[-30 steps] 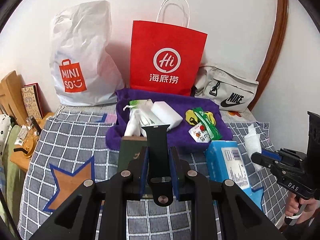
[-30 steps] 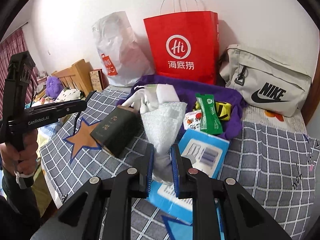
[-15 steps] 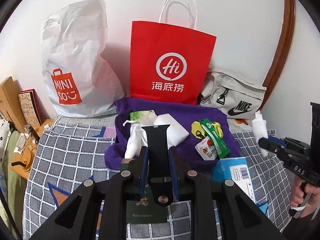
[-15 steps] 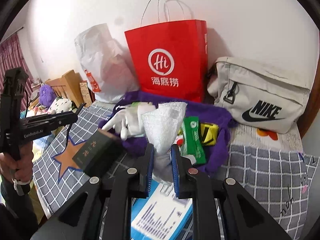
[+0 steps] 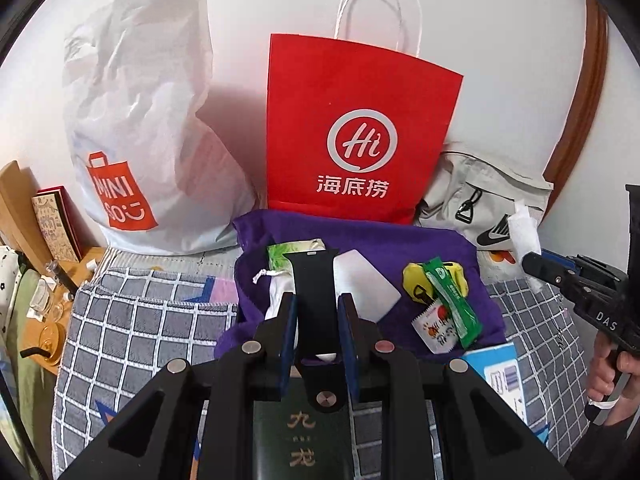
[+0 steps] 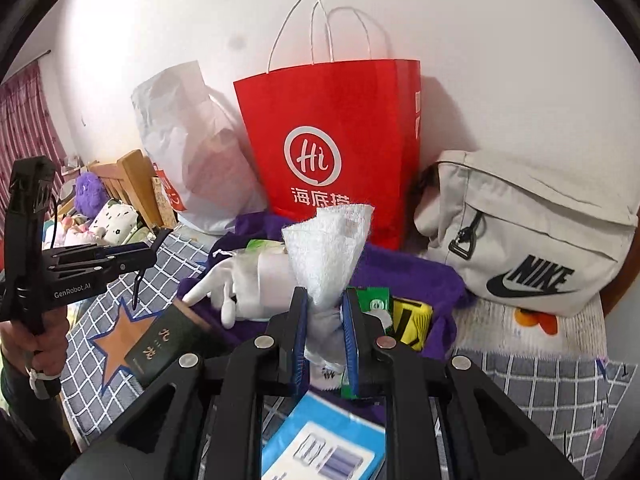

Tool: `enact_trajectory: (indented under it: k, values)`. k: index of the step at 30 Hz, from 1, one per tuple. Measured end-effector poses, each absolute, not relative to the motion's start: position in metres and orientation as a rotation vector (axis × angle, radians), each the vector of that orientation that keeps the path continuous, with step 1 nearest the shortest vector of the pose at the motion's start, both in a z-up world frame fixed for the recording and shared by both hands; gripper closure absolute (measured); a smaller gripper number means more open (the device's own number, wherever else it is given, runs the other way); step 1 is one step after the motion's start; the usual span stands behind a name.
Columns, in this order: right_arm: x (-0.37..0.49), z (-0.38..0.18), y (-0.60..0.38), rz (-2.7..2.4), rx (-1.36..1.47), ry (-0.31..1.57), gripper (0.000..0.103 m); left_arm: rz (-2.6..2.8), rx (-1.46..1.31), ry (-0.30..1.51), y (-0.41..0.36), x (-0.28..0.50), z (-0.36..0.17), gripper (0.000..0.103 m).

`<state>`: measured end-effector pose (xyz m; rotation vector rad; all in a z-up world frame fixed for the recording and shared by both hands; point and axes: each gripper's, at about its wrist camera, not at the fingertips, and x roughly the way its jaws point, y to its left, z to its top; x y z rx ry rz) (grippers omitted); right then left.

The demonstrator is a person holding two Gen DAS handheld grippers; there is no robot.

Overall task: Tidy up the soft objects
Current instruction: 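Carry the bubble-wrap pouch and black strap toward the purple towel with both grippers, then lower the pouch and strap onto the towel and open both grippers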

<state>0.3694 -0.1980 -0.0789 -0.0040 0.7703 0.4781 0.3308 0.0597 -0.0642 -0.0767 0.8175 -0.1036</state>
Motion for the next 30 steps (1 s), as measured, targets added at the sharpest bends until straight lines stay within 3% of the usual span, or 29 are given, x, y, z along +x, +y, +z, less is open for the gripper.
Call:
enact_trajectory:
  k: [30]
  values:
    - [0.435,-0.178,-0.23,0.373,0.037,1.006,0.086,-0.116,-0.08,0.946,0.054,0.411,-0.132,0.083]
